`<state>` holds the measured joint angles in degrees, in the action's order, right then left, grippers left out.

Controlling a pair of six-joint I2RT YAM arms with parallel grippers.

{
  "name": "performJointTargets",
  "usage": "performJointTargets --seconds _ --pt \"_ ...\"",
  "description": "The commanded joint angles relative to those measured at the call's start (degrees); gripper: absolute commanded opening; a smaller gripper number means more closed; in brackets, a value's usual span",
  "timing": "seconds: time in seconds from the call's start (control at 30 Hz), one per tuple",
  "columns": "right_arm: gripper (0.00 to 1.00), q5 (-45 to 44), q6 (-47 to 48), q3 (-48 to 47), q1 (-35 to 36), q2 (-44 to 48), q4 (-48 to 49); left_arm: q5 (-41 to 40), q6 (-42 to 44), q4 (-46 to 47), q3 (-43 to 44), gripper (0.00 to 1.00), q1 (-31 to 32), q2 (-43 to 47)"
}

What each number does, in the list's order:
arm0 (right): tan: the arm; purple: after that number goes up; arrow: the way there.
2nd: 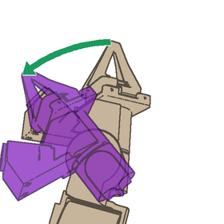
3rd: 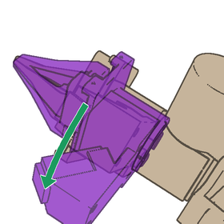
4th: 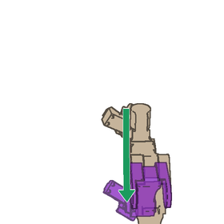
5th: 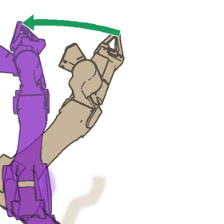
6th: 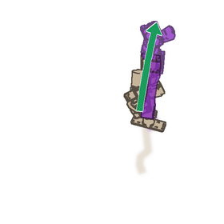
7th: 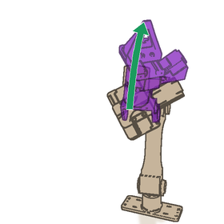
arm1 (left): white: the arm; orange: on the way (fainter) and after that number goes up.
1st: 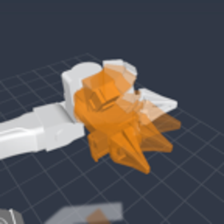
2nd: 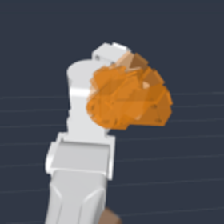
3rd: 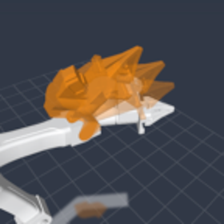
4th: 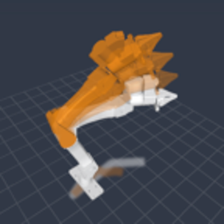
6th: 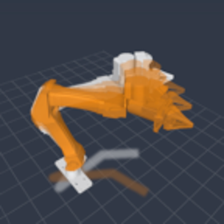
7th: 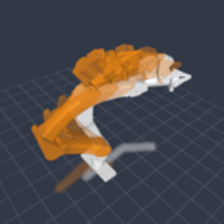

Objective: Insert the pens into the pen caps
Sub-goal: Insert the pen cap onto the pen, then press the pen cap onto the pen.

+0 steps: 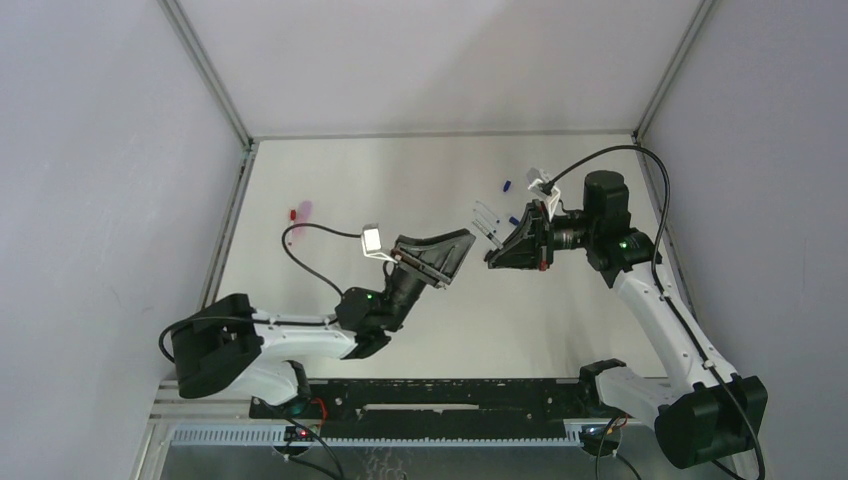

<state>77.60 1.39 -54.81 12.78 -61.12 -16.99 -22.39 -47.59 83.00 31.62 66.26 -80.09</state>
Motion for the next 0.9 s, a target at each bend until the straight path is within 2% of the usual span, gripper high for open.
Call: performJointTargets --seconds 0.0,0.13,0.3,0.47,0.6,0.7,0.87 --pt "0.00 2.9 4.0 -2.1 -0.3 1.0 -2.1 -3.4 1.0 0.5 -3.1 0.68 0.3 3.3" --pt "0.00 4.2 6.1 -2.0 -0.3 1.1 -4.0 -3.7 4.0 -0.1 -4.6 0.80 0.3 6.1" --pt "0.00 4.8 7.5 -2.1 -0.3 0.6 -5.3 -1.1 9.2 -6.0 -3.6 0.99 0.3 11.4" --pt "0.00 5.3 8.6 -2.1 -0.2 0.4 -6.2 1.4 12.5 -13.6 -2.4 1.00 -0.2 16.0" --pt "0.00 5.5 9.1 -2.1 -0.1 0.2 -6.6 10.6 7.8 -27.7 2.3 1.00 -4.6 19.1" --pt "0.00 5.5 9.3 -2.1 0.2 0.1 -6.9 16.4 5.1 -37.8 6.6 0.95 -7.7 19.4" --pt "0.00 5.5 9.6 -2.1 0.3 0.0 -7.0 19.5 3.2 -41.8 9.3 0.79 -9.5 19.2"
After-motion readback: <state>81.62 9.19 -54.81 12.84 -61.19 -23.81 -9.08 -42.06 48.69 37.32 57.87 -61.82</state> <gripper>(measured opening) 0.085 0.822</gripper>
